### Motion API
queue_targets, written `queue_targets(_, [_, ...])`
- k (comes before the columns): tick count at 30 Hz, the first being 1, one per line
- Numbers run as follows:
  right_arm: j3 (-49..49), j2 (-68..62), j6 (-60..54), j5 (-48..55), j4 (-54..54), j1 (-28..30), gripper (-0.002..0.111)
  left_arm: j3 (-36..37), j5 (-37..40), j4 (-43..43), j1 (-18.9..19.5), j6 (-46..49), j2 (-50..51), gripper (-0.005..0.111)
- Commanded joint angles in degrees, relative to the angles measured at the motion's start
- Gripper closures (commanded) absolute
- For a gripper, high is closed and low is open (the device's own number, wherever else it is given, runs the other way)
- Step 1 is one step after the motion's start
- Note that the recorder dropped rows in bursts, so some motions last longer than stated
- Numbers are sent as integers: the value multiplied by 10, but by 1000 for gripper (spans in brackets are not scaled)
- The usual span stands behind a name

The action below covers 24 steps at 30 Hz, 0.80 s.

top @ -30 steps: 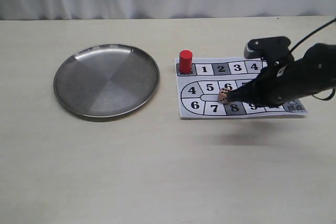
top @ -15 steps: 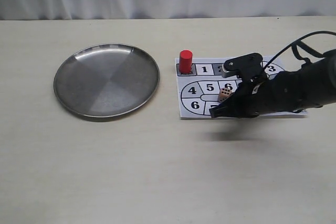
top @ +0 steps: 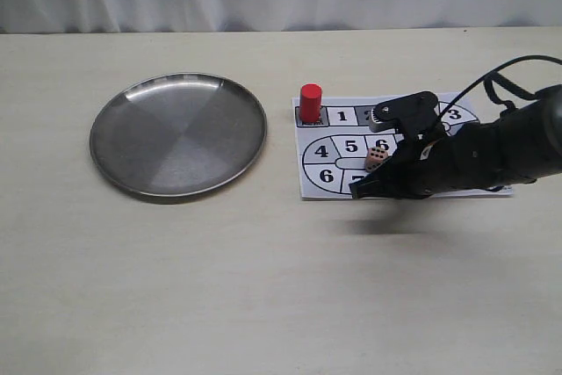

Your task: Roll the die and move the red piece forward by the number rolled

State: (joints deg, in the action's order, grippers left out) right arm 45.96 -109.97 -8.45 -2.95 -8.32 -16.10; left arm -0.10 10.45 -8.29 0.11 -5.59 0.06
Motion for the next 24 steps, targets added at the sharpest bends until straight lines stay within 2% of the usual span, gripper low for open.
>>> queue_targets(1, [-2, 2, -6, 4, 0, -1, 104, 1, -5, 0, -1, -1, -1, 107])
queue_targets(6, [0, 60, -6, 58, 0, -1, 104, 1, -5, 0, -1, -1, -1, 107])
queue_targets(12, [8, 181, 13, 62, 0, -1, 104, 1, -5, 0, -1, -1, -1, 107])
queue_targets(17, [61, 225, 20, 97, 0, -10, 103, 1, -5, 0, -1, -1, -1, 107])
queue_targets(20, [108, 208, 20, 131, 2, -20, 91, 1, -5, 0, -1, -1, -1, 107])
queue_targets(24, [176, 152, 24, 156, -2, -27, 60, 1, -5, 0, -1, -1, -1, 107])
